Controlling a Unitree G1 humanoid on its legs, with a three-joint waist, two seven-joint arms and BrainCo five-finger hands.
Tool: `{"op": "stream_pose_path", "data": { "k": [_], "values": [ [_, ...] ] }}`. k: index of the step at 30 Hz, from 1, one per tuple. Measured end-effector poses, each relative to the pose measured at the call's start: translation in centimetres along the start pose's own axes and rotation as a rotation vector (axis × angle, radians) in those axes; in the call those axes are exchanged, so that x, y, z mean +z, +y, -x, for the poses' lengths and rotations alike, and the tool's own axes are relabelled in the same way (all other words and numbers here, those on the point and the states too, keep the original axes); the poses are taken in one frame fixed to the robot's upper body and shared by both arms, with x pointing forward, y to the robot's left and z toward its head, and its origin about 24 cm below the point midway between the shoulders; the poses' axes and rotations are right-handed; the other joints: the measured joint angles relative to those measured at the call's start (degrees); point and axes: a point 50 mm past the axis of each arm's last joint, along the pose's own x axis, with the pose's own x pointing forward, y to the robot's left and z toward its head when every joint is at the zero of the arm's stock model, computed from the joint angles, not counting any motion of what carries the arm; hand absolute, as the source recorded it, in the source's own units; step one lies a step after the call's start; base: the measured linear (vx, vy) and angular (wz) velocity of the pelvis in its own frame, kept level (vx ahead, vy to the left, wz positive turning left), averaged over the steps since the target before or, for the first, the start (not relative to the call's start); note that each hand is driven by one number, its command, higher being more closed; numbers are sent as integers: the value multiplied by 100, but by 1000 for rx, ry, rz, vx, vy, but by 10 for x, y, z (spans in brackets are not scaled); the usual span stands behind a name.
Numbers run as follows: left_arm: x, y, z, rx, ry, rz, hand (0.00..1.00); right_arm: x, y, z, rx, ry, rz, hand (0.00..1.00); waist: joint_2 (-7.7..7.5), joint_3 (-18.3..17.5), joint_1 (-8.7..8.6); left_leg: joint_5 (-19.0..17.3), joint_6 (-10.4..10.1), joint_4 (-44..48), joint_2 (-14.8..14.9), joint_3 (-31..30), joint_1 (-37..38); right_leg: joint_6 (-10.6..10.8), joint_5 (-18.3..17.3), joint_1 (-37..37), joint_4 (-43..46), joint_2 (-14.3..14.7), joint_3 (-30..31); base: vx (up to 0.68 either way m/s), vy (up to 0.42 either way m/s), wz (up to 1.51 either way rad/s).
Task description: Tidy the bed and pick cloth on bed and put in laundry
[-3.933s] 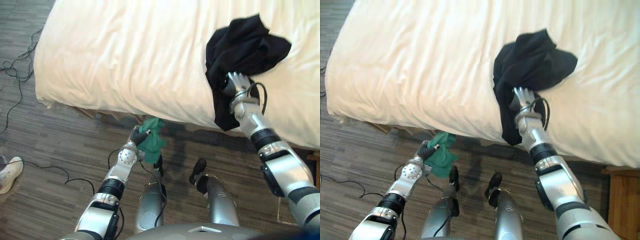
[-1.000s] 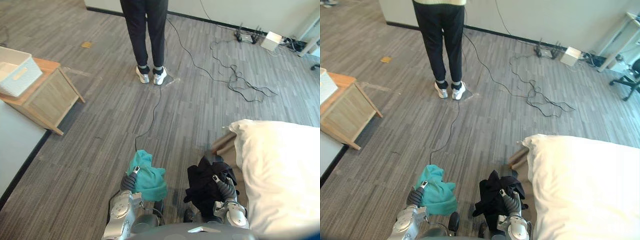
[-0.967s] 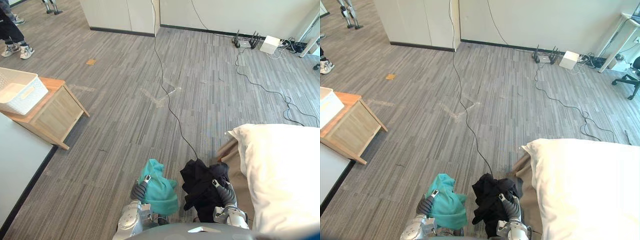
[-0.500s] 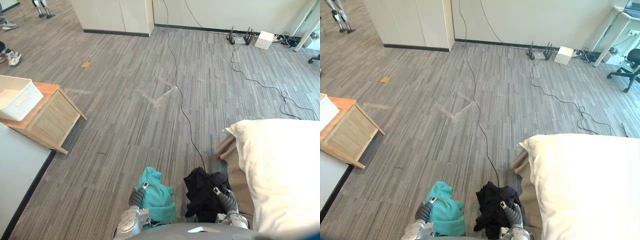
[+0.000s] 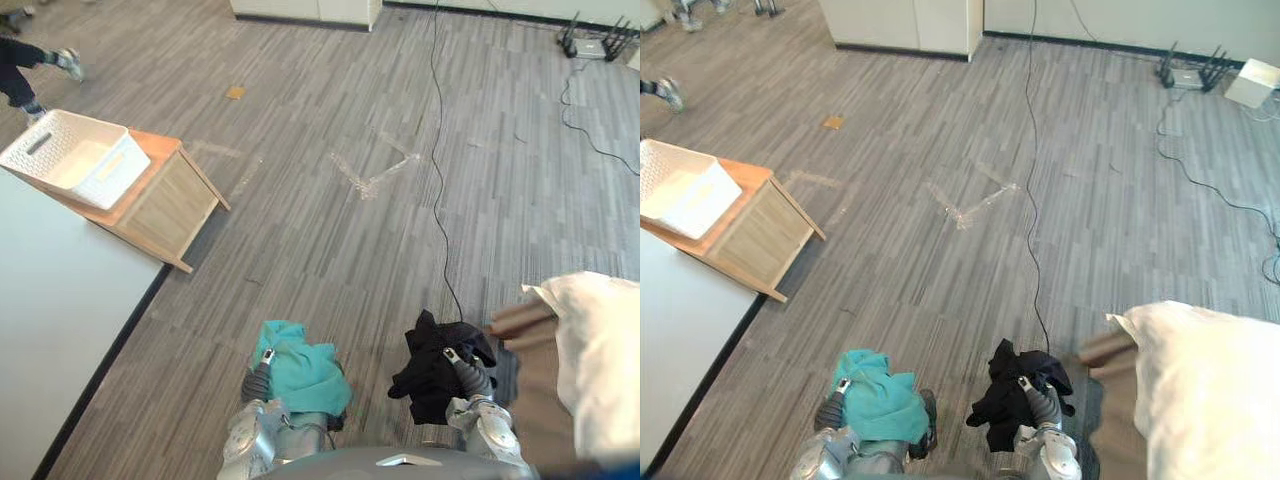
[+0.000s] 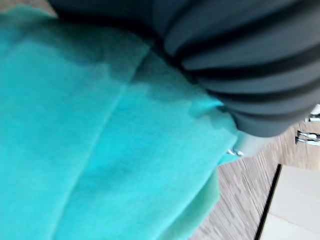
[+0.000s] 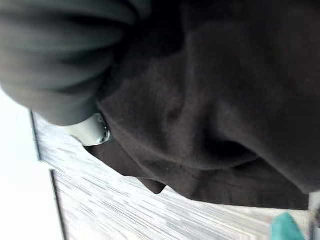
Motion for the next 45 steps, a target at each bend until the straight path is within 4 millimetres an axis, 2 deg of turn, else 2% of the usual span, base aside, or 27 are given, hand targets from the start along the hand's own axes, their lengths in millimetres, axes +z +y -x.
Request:
{"op": "stream_pose_path", "data": {
  "k": [1,2,3,4,5,6,7,9,12,15,17,18,19,23,26,28,29,30,32,35,38,39,40,42,43,44,45],
  "values": [
    [-1,5,2,19,-2,7,100,-2,3,0,7,4,-4,100,-66,40,70,-161,-48,431,1,40,-73,193,389,134,173,18,135,348,234,-25],
    [-5,8,6,26,11,5,100,-7,-1,4,1,19,3,100,-71,-118,82,-101,-121,-340,-135,-146,374,342,478,34,706,27,274,307,258,-31],
    [-8,11,8,34,19,3,100,-8,-4,4,-3,25,16,100,-9,-153,64,-347,38,-561,-129,-159,622,419,443,-41,1093,78,306,187,173,-9],
    [-9,16,8,41,34,-17,100,-14,-4,3,-6,53,18,100,-178,-201,24,-472,77,-764,-298,-161,917,606,411,-264,1947,-70,479,261,133,16],
    [-8,20,6,41,41,-40,100,-18,-5,4,-8,72,22,100,-315,-194,-84,-591,102,-986,-462,-180,1248,984,813,-751,3135,-130,803,387,103,27],
    [-8,22,5,42,52,-61,100,-18,-5,4,-7,73,25,100,-297,-153,-134,-671,193,-1090,-516,-272,1544,985,824,-1284,4340,-91,897,488,94,22],
    [-9,23,5,41,55,-65,100,-18,-5,4,-7,73,25,100,-288,-149,-185,-699,194,-1126,-522,-323,1687,963,687,-1513,4831,-83,806,421,65,37],
    [-10,17,4,24,57,-64,100,-20,-6,6,-11,78,24,100,-155,-64,-372,-725,217,-1458,-492,-720,2341,493,10,-2186,5780,-40,176,501,22,68],
    [-5,7,-2,2,42,-53,100,-20,-7,7,-12,76,25,100,30,54,-485,-726,215,-1518,-259,-1117,2771,80,-559,-2730,5013,238,-314,408,-78,81],
    [-1,-1,-7,-13,28,-42,100,-9,-5,1,-5,37,30,100,252,175,-539,-849,-76,-1508,153,-1322,3091,-34,-405,-3038,2560,619,-527,569,-220,71],
    [-3,3,-6,0,35,-48,100,-11,-5,2,-5,43,25,100,154,144,-527,-1108,-518,-1504,271,-1326,3301,-159,644,-3122,831,710,-463,447,-232,56],
    [-5,11,-4,20,48,-61,100,-15,-4,4,-3,56,23,100,-71,105,-537,-1305,-790,-1491,253,-1404,3496,-343,1934,-3076,189,674,-284,554,-320,20],
    [-13,7,-5,30,87,-49,100,-8,-3,-3,4,45,46,100,241,177,-474,-1362,-831,-1359,557,-1462,3469,-490,1883,-3057,353,950,-381,554,-320,11],
    [-22,-2,-5,7,118,-46,100,-6,-6,-4,-27,34,19,100,238,291,-557,-447,-737,-1463,619,-1634,3766,-613,738,-3181,1640,907,-530,506,-276,19],
    [-26,-1,0,18,120,7,100,-5,-4,-4,-12,31,26,100,352,308,-523,-151,-648,-43,842,-1842,3388,-696,335,-2612,1467,1204,-801,368,-212,19],
    [-27,3,7,30,112,41,100,-2,-1,2,21,8,49,100,496,388,-463,958,-780,1762,1029,-1861,2584,-773,248,-1941,892,1528,-833,341,-167,-3],
    [-27,7,12,37,100,68,100,-4,5,9,47,4,53,100,520,388,-289,1575,-980,2762,1123,-1833,2128,-989,259,-1508,499,1669,-724,366,-94,-40],
    [-27,9,16,35,92,81,100,-4,6,9,51,2,54,100,504,368,-148,790,-946,3606,1155,-1686,1597,-1108,164,-1267,385,1740,-575,365,-89,-51],
    [-19,7,14,14,59,82,100,-2,7,7,55,-5,61,100,449,362,33,50,-883,3925,1009,-1442,874,-1153,101,-913,132,1718,-441,419,-117,-43],
    [-15,6,13,2,36,96,100,3,9,-1,59,-11,83,100,411,347,119,-717,-875,2391,634,-1017,237,-961,-76,-301,-113,1609,-259,518,-27,-33],
    [-11,3,9,-11,27,96,100,2,2,-3,26,-1,77,100,377,353,128,-574,-743,682,358,-481,107,-845,-330,18,-214,1437,-245,414,89,-9],
    [-10,3,9,-13,22,94,100,-1,-4,-3,9,16,82,100,348,357,166,-28,-339,-57,256,-166,99,-755,-500,194,-263,1342,-252,500,151,-6],
    [-7,5,7,-10,16,87,100,-5,-5,-4,2,36,90,100,261,329,259,-16,-119,-159,158,-17,209,-704,-569,254,-289,1217,-224,423,133,2],
    [-3,5,2,-15,10,73,100,-10,-6,-4,1,64,123,100,62,250,278,13,-16,-207,-33,170,288,-533,-361,305,-353,1014,-254,579,155,26],
    [1,12,1,6,-5,74,100,-7,-2,-8,14,58,125,100,30,300,359,-245,9,697,84,555,-141,-318,-113,426,-335,1007,-184,559,179,39],
    [3,14,1,15,-13,80,100,-9,-3,-7,12,68,125,100,-36,272,355,-236,35,350,-22,701,-112,-312,-114,538,-292,950,-214,372,148,44],
    [-6,16,6,31,20,89,100,-19,-11,1,-9,101,132,100,95,106,354,224,501,-501,-5,768,101,-271,-140,611,10,1126,-247,360,136,78]
  ]
}}
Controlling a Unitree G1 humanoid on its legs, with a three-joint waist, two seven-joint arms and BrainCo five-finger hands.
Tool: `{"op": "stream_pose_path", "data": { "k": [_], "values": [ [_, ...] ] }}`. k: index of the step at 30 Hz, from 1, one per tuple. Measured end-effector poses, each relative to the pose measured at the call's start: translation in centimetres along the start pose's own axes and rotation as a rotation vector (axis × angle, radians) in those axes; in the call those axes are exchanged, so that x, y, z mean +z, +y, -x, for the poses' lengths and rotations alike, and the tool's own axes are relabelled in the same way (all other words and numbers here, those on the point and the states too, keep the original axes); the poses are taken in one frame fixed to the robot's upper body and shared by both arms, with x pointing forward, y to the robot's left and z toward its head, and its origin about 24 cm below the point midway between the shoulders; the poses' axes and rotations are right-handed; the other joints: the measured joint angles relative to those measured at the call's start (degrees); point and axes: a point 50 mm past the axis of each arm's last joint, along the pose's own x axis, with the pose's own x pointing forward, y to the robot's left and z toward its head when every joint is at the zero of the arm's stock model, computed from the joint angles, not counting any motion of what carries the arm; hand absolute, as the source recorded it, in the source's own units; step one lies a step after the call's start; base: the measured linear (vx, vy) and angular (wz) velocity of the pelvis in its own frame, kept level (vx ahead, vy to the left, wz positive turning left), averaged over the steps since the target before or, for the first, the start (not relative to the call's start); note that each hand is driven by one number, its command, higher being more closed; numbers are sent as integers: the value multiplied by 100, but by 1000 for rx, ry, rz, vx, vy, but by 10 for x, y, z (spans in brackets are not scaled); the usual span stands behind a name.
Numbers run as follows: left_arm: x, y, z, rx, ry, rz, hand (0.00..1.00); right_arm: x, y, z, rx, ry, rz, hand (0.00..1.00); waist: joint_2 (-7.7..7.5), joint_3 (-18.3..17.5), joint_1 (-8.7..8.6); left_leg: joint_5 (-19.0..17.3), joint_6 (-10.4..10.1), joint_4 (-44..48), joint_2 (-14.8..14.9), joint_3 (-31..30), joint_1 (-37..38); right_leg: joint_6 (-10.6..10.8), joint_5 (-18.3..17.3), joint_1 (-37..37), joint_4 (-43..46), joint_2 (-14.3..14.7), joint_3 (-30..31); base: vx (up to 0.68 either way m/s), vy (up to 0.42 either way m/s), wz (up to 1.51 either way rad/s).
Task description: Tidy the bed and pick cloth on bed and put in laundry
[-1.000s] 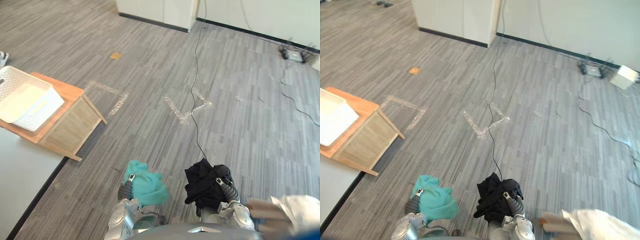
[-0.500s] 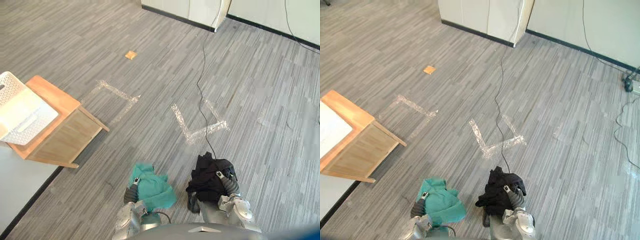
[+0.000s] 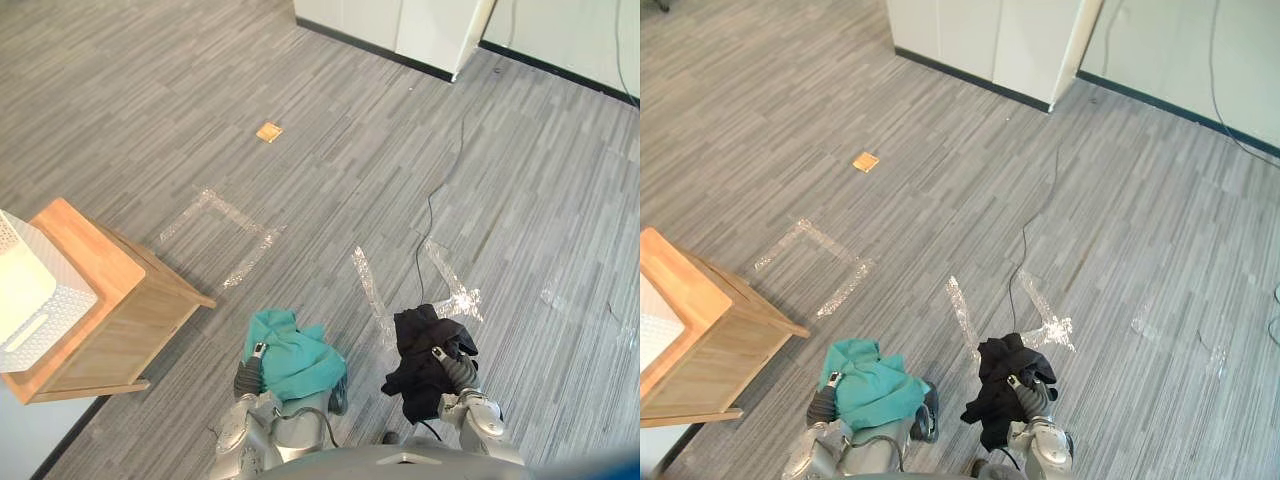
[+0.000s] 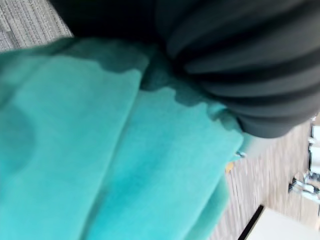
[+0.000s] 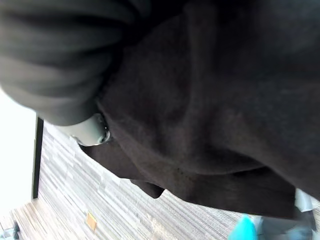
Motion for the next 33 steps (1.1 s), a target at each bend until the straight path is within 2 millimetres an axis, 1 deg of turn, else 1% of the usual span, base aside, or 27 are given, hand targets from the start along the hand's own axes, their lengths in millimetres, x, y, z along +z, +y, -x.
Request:
{"op": "stream_pose_path", "data": {
  "k": [1,2,3,4,5,6,7,8,9,10,12,13,15,16,17,18,19,20,21,22,24,26,28,29,30,31,33],
  "values": [
    [-4,8,2,27,23,-6,100,-8,0,0,-5,40,0,100,-170,-144,4,-249,78,-91,-232,-15,238,165,-178,-72,647,-158,-19,399,122,76],
    [-3,12,2,35,22,-16,100,-7,1,-2,-1,41,5,100,-250,-184,13,-369,93,-194,-315,-54,385,273,-209,-233,1119,-239,19,455,143,82],
    [-4,17,3,46,35,-28,100,-8,3,-2,8,47,25,100,-297,-204,27,-552,56,-284,-445,-220,628,756,11,-605,2248,-272,58,490,149,66],
    [-9,20,5,56,58,-30,100,-8,2,-2,8,47,39,100,-288,-202,-6,-668,129,-374,-558,-467,919,1237,605,-985,3322,-336,95,485,144,71],
    [-10,20,6,56,66,-35,100,-7,2,-3,9,43,47,100,-283,-203,-35,-723,135,-414,-613,-617,1070,1253,691,-1202,3929,-358,120,483,109,90],
    [-11,22,7,57,75,-46,100,-5,3,-3,16,37,52,100,-243,-203,-85,-817,142,-479,-650,-843,1370,1205,591,-1596,4891,-474,-1,582,70,107],
    [-13,22,8,59,79,-48,100,-4,3,-2,18,30,51,100,-174,-200,-120,-853,157,-600,-676,-1144,1694,954,414,-1953,5484,-650,-268,483,48,116],
    [-13,21,8,57,81,-50,100,-4,3,-2,17,26,50,100,-147,-217,-176,-851,159,-670,-685,-1322,1836,783,315,-2134,5672,-762,-423,497,20,138],
    [-13,19,7,50,81,-55,100,-4,2,0,16,21,49,100,-109,-237,-278,-851,160,-778,-694,-1734,2059,445,109,-2458,5806,-895,-629,388,-39,126],
    [-12,18,7,47,79,-57,100,-2,2,-1,16,12,48,100,-100,-235,-315,-851,160,-818,-688,-1903,2160,312,23,-2613,5775,-935,-633,567,-92,161],
    [-13,6,3,28,74,-40,100,-4,1,2,12,15,47,100,-18,-197,-404,-853,154,-829,-586,-2509,2480,285,-281,-3022,4937,-845,-421,530,-176,168],
    [-17,0,4,32,80,-37,100,-5,-1,2,6,19,51,100,80,-156,-394,-923,19,-805,-441,-2788,2623,273,-340,-3115,4162,-617,-176,433,-186,143],
    [-21,-10,3,28,89,-30,100,-6,-2,1,4,26,54,100,192,-125,-395,-1092,-285,-707,-251,-3105,2705,287,-304,-3174,2930,-396,246,376,-206,131],
    [-24,-13,2,22,104,-45,100,-6,-1,1,8,25,55,100,183,-133,-383,-1252,-564,-618,-147,-3267,2705,365,-55,-3331,1828,-376,680,406,-282,133],
    [-23,-14,1,22,102,-49,100,-4,0,0,11,21,55,100,124,-146,-383,-1335,-694,-602,-86,-3334,2731,364,156,-3374,1440,-383,853,501,-414,132],
    [-23,-13,2,31,101,-58,100,-4,2,0,13,20,54,100,66,-151,-351,-1508,-894,-599,35,-3408,2815,420,622,-3424,737,-414,1191,450,-461,108],
    [-24,-8,4,43,105,-67,100,-7,3,1,10,28,51,100,13,-157,-316,-1758,-1048,-556,185,-3617,2953,644,1356,-3394,491,-426,1321,465,-503,92],
    [-26,-9,3,45,114,-65,100,-7,3,1,10,30,51,100,122,-130,-299,-1792,-1085,-530,264,-3669,2985,597,1248,-3374,552,-325,1229,457,-492,63],
    [-31,-13,4,44,133,-55,100,-3,0,-1,6,25,63,100,337,-149,-259,-1812,-1163,-423,542,-3807,2946,419,1153,-3334,760,-132,1021,403,-488,64],
    [-31,-17,4,21,132,-81,100,1,3,-3,12,16,60,100,261,-126,-281,-1405,-1223,-350,616,-3933,2938,211,584,-3486,1545,-127,869,384,-477,74],
    [-32,-20,4,13,132,-84,100,-2,6,0,22,19,59,100,247,-176,-283,-1102,-1191,-138,781,-3987,2948,19,135,-3335,1931,-129,489,343,-448,96],
    [-29,-22,3,5,121,-82,100,-4,14,1,52,24,80,100,245,-184,-298,-785,-1190,594,870,-3939,2629,-128,-29,-2970,1746,-27,134,281,-380,90],
    [-22,-25,4,-11,89,-75,100,-9,24,5,95,33,102,100,245,-181,-224,-106,-1357,2197,1109,-3357,1827,-310,11,-2227,980,223,-131,238,-369,57],
    [-20,-24,4,-13,77,-75,100,-7,26,5,103,24,103,100,222,-165,-175,-247,-1385,2641,1131,-3187,1620,-346,28,-2065,806,289,-144,207,-276,10],
    [-17,-25,6,-23,61,-76,100,-5,28,4,106,17,102,100,222,-167,-56,-603,-1431,3240,1065,-2924,1276,-421,-1,-1816,585,346,-127,247,-238,-10],
    [-15,-27,7,-36,52,-76,100,-5,26,3,103,22,107,100,239,-177,-24,-861,-1494,3481,911,-2623,968,-558,8,-1607,413,351,-131,160,-137,-11],
    [-14,-31,9,-56,45,-81,100,-7,23,1,90,35,110,100,268,-179,6,-1106,-1406,3273,747,-2180,609,-602,-13,-1369,184,349,-126,202,-82,-6]
  ]
}}
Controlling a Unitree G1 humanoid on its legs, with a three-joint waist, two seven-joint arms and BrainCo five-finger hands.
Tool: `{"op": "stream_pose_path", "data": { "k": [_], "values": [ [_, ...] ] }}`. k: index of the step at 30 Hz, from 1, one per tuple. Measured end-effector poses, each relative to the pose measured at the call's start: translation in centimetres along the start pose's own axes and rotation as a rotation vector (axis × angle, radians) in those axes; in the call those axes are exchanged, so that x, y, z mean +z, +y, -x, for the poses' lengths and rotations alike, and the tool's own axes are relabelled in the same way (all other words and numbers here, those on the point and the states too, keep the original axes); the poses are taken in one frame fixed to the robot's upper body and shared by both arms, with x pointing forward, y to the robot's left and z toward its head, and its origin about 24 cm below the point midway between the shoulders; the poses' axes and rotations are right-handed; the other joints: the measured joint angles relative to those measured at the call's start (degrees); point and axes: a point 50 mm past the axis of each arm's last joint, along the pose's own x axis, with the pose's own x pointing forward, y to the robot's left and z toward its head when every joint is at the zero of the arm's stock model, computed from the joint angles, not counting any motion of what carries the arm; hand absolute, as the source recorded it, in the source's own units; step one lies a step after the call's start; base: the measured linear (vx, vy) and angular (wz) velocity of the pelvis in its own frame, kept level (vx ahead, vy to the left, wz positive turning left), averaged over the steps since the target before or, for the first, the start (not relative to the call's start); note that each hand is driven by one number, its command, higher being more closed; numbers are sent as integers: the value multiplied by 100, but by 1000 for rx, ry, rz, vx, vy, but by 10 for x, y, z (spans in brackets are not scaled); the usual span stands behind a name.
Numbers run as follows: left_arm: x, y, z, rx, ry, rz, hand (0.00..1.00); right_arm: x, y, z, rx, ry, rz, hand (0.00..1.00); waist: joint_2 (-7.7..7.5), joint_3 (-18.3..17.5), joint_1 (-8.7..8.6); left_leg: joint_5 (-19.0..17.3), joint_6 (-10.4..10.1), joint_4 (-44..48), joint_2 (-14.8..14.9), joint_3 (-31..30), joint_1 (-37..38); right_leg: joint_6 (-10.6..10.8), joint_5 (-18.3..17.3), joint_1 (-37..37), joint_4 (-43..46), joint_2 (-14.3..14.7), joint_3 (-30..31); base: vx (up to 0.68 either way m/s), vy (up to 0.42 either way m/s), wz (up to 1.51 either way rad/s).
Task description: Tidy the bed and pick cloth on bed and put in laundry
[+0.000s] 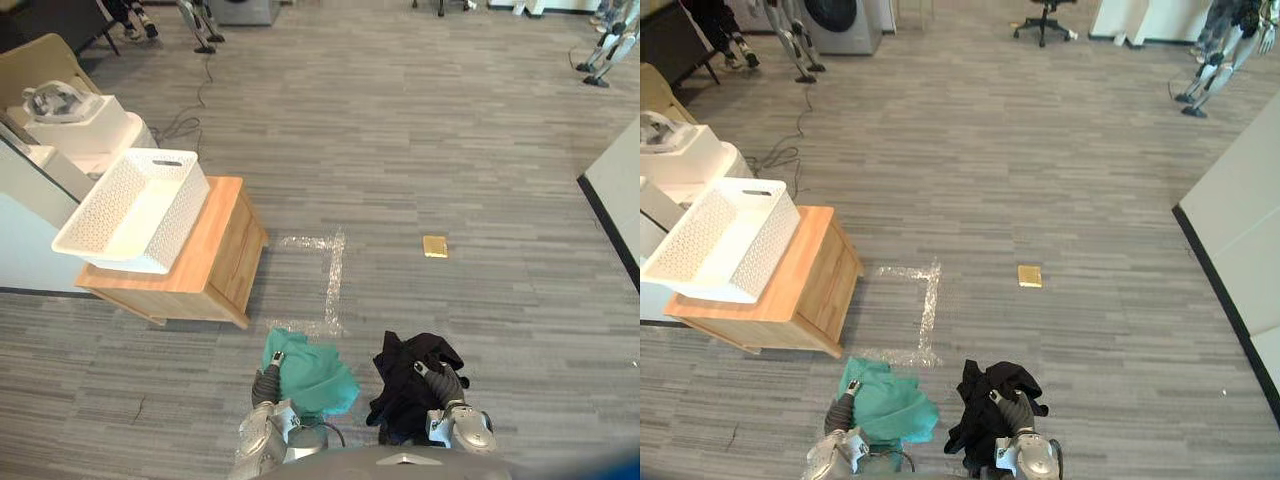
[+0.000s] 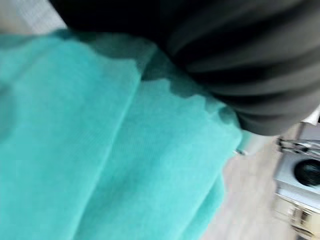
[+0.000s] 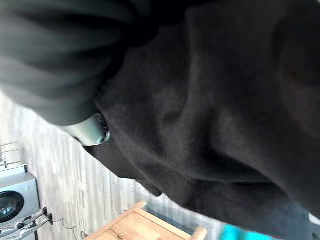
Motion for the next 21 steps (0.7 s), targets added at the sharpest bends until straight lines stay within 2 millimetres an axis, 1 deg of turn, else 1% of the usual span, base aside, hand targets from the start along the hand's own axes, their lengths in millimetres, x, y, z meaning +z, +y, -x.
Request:
{"op": "stream_pose_path", "data": {
  "k": [1,2,3,4,5,6,7,8,9,10,11,12,13,14,15,16,17,18,19,20,21],
  "values": [
    [2,-1,0,-7,-7,0,100,-2,-2,0,-8,14,-2,100,0,2,27,-132,57,-348,-70,274,-192,-11,-16,149,-82,-21,-1,250,-24,-11],
    [3,-2,0,-9,-10,0,100,-3,-2,-1,-12,20,-4,100,-12,1,56,-153,76,-671,-117,407,-246,15,-34,174,-78,-67,2,281,46,-5],
    [4,-2,-1,-13,-14,-2,100,-3,-5,-1,-23,22,-3,100,-33,11,62,-131,94,-1426,-241,606,-302,121,-78,258,-82,-178,-12,233,64,0],
    [4,-3,-1,-16,-16,-3,100,-3,-6,-1,-30,24,-1,100,-41,17,59,-80,109,-1827,-295,712,-321,151,-109,293,-88,-233,-11,316,105,5],
    [4,-4,-1,-26,-16,-13,100,-5,-10,-2,-45,36,-1,100,-56,18,55,362,178,-2818,-387,928,-290,276,-198,377,-110,-355,-11,345,137,9],
    [3,-5,-1,-34,-14,-22,100,-7,-13,-1,-60,44,1,100,-35,10,58,1196,383,-3518,-381,1214,-261,398,-307,497,-148,-416,-39,358,156,10],
    [4,-5,-1,-33,-16,-27,100,-9,-12,-1,-64,54,0,100,-54,19,73,1427,635,-3673,-401,1386,-181,460,-372,562,-154,-470,-40,386,177,25],
    [8,-5,-3,-34,-28,-32,100,-10,-11,-2,-65,63,-1,100,-190,17,84,1510,782,-3991,-668,1448,28,521,-420,637,-156,-671,-40,385,165,31],
    [11,-2,-4,-31,-38,-53,100,-9,-7,-3,-62,60,-5,100,-333,5,83,1509,789,-4117,-851,1447,85,540,-403,657,-194,-787,-41,473,176,39],
    [12,-1,-5,-31,-37,-60,100,-9,-6,-3,-60,58,-8,100,-374,-11,74,1512,804,-4110,-907,1457,101,613,-353,674,-204,-833,-55,445,185,54],
    [12,0,-5,-33,-29,-75,100,-10,-5,-3,-62,63,-13,100,-387,-10,56,1475,897,-4078,-980,1562,146,769,-210,782,-165,-913,-75,362,170,63],
    [12,3,-5,-29,-26,-97,100,-14,-6,-2,-63,77,-13,100,-393,-15,73,1387,1021,-4151,-1032,1617,350,845,-161,840,133,-935,-35,316,196,62],
    [10,4,-4,-26,-19,-105,100,-16,-6,-1,-65,86,-12,100,-391,-21,64,1304,1095,-4250,-1045,1643,516,850,-170,832,409,-937,23,240,152,40],
    [7,6,-2,-21,-6,-113,100,-19,-7,-1,-68,103,-11,100,-368,-54,47,1132,1112,-4451,-1040,1678,812,953,-228,703,1063,-944,62,278,173,30],
    [6,9,-1,-17,-1,-137,100,-23,-7,0,-68,118,-12,100,-442,-95,54,1013,1092,-4646,-1159,1551,1104,1099,-215,348,2208,-1015,143,267,140,42],
    [4,14,1,-15,11,-176,100,-23,-7,0,-64,117,-11,100,-510,-149,26,935,1133,-4761,-1292,1388,1335,1501,167,-163,3466,-1158,292,274,118,46],
    [3,15,2,-16,16,-185,100,-24,-6,1,-62,119,-11,100,-508,-152,-27,891,1174,-4788,-1342,1317,1443,1576,323,-397,4001,-1195,397,394,83,66],
    [4,20,2,-12,23,-216,100,-24,-6,1,-63,121,-11,100,-563,-180,-128,780,1210,-4760,-1384,1091,1607,1492,281,-764,4847,-1214,492,425,47,79],
    [4,23,2,-13,26,-246,100,-23,-8,1,-68,111,-11,100,-559,-178,-189,740,1247,-4697,-1381,883,1746,1309,134,-1107,5346,-1246,378,358,31,84],
    [4,23,2,-11,25,-249,100,-21,-8,1,-70,102,-11,100,-558,-178,-252,719,1249,-4692,-1378,777,1801,1209,50,-1267,5468,-1296,281,344,-14,100],
    [5,22,2,-9,22,-248,100,-16,-8,0,-70,84,-12,100,-551,-173,-317,692,1257,-4706,-1378,541,1894,1022,-91,-1543,5485,-1394,121,341,-57,125]
  ]
}}
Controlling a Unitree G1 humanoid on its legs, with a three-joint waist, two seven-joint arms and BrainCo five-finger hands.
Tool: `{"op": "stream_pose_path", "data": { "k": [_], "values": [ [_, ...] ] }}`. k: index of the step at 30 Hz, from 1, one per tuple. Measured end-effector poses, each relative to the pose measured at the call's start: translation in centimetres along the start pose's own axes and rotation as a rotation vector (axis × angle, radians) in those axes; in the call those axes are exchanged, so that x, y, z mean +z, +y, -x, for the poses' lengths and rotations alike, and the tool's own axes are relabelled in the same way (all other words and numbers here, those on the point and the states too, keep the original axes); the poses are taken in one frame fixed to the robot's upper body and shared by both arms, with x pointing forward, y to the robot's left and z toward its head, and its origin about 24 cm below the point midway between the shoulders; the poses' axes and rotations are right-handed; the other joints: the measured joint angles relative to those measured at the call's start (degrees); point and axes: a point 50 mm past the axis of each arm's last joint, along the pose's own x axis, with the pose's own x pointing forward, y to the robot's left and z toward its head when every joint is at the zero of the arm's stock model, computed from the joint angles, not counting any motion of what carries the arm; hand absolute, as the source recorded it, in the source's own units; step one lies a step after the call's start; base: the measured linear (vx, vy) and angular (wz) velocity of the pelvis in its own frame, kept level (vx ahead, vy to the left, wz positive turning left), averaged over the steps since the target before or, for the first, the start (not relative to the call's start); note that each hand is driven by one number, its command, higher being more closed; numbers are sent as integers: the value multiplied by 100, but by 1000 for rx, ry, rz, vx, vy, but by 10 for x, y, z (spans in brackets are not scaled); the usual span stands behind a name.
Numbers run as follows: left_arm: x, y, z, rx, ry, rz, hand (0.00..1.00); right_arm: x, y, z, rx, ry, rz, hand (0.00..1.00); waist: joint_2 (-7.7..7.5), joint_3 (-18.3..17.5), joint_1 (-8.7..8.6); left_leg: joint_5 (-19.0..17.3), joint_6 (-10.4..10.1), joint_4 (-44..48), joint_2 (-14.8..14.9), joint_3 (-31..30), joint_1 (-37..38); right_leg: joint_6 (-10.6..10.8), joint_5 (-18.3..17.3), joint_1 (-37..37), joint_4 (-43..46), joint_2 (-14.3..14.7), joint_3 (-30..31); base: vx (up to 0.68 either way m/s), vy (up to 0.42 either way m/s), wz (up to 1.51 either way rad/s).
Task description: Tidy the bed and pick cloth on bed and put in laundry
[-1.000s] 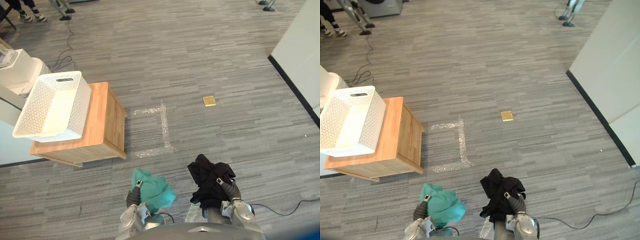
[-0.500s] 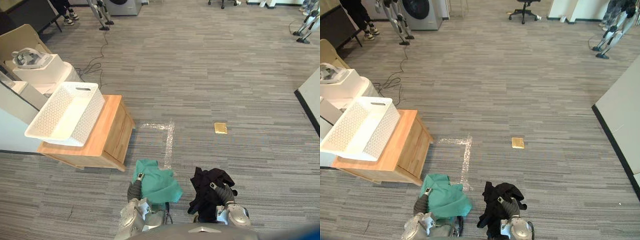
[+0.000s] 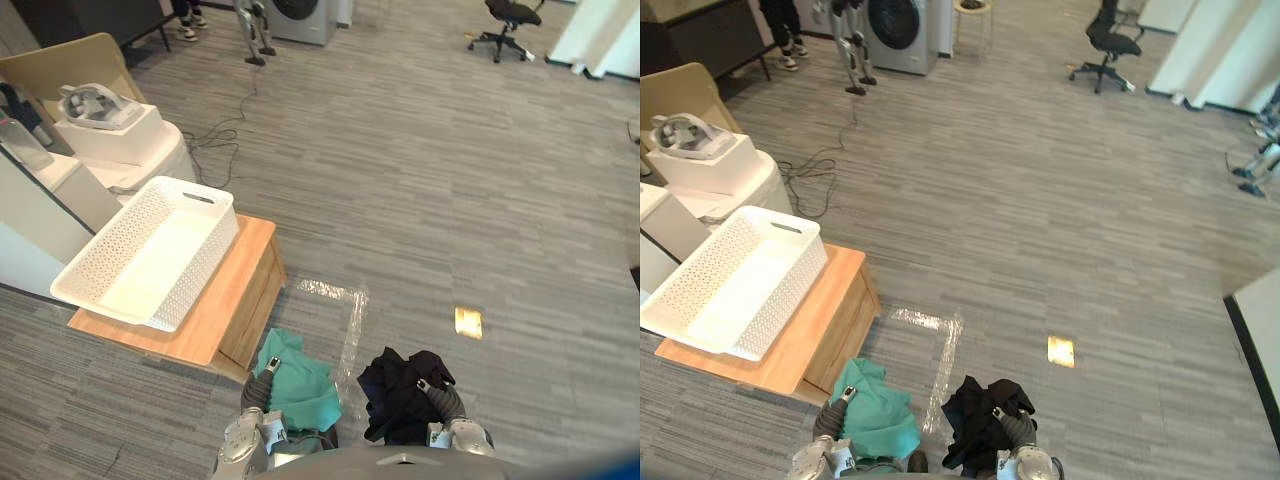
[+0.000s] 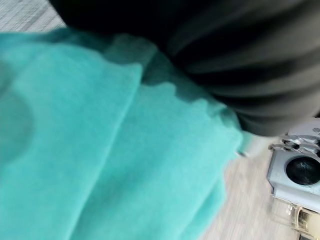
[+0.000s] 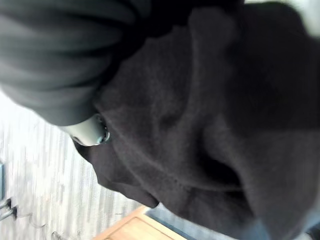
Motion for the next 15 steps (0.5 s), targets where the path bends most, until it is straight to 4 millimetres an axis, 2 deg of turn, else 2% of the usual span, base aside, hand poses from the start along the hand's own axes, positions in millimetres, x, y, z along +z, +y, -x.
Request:
{"op": "stream_pose_path", "data": {
  "k": [1,3,4,5,6,7,8,9,10,11,12,15],
  "values": [
    [1,-2,0,0,-5,6,100,5,0,-1,1,-19,-2,100,35,20,-69,-16,-14,5,34,-309,88,-19,-234,-285,-339,21,-14,477,-116,133],
    [2,-4,-1,-3,-6,11,100,6,0,-1,0,-22,0,100,140,85,-106,-45,-66,20,145,-563,190,-45,-323,-327,-965,94,-75,338,-137,99],
    [6,-8,-3,-11,-20,18,100,9,-1,-3,-2,-33,3,100,292,168,-75,-149,-243,50,363,-768,320,-75,-347,-345,-1921,352,73,258,-120,82],
    [6,-8,-3,-9,-20,19,100,10,-1,-3,-2,-36,3,100,335,168,-59,-197,-324,98,432,-851,310,-58,-311,-342,-2440,441,193,309,-174,102],
    [7,-7,-4,-8,-25,18,100,11,1,-2,0,-43,-3,100,335,160,-61,-309,-513,182,528,-1008,279,21,-144,-308,-3491,526,502,246,-179,81],
    [8,-8,-5,-9,-28,15,100,12,1,-2,0,-49,-7,100,318,168,-49,-368,-600,207,555,-1072,274,6,-4,-308,-3884,535,676,397,-375,110],
    [10,-7,-6,-3,-35,14,100,14,4,0,2,-63,-18,100,238,162,-23,-562,-742,275,617,-1271,279,27,413,-330,-4692,465,1045,419,-480,109],
    [12,-8,-6,0,-43,19,100,14,7,2,-1,-72,-40,100,109,121,-29,-863,-825,521,652,-1432,208,117,520,-280,-5027,328,1212,418,-518,108],
    [13,-8,-6,-1,-49,21,100,14,8,4,-1,-75,-51,100,79,156,-27,-1036,-882,670,687,-1465,185,236,788,-269,-5007,284,1128,261,-385,78],
    [13,-12,-7,-4,-48,35,100,15,10,5,3,-82,-54,100,226,223,-19,-1269,-996,878,888,-1492,200,75,928,-264,-4676,446,973,270,-447,63],
    [13,-22,-6,-19,-51,63,100,18,7,5,-2,-90,-46,100,386,226,-29,-1304,-1081,1022,1155,-1363,175,-105,609,-318,-4244,597,739,262,-424,58],
    [14,-31,-4,-38,-65,81,100,24,10,5,15,-115,-41,100,451,161,-53,-918,-1227,1157,1441,-1160,176,-362,4,-304,-3569,634,274,281,-426,72]
  ]
}}
